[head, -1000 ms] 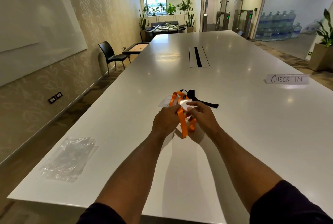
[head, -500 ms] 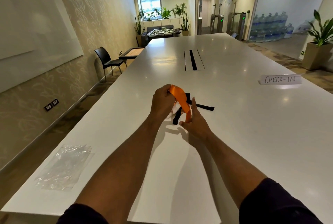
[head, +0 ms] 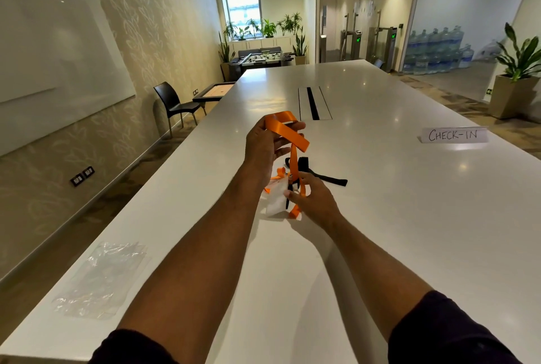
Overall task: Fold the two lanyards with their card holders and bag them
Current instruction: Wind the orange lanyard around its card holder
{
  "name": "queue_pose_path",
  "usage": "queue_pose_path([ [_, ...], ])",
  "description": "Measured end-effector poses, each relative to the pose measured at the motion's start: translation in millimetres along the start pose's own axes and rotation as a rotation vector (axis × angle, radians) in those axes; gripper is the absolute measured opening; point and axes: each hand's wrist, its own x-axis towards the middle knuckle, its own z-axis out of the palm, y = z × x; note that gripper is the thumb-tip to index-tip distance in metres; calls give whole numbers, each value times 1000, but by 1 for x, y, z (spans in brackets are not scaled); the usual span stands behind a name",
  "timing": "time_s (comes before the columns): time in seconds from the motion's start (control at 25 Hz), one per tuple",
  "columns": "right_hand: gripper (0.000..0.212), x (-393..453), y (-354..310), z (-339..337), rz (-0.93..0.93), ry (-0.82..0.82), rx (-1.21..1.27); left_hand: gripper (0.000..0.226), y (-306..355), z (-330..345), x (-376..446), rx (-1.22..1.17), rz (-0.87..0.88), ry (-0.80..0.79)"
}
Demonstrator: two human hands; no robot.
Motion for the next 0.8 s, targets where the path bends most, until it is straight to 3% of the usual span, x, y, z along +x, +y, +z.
queue_pose_path([
  [0.12,86,-2,-11,2,-22,-117,106,39,4,1,-3,-123,-30,-131],
  [0.24,89,-3,-20,10,61,-97,-24,39,9,11,-8,-173,-49,-287],
  [0.36,81,-11,-19,18,87,-58,-193,38,19,20,-9,-236,-13,-357],
  [0.56,62,-12,-25,5,141,247,-106,51,37,14,-4,-393,39,-400],
  [0.68,58,-4,-30,-6,116,227,-119,51,35,12,-2,-391,30,-412],
  [0.8,26,6,-35,-17,47,227,-85,44,28,7,0,-377,22,-382],
])
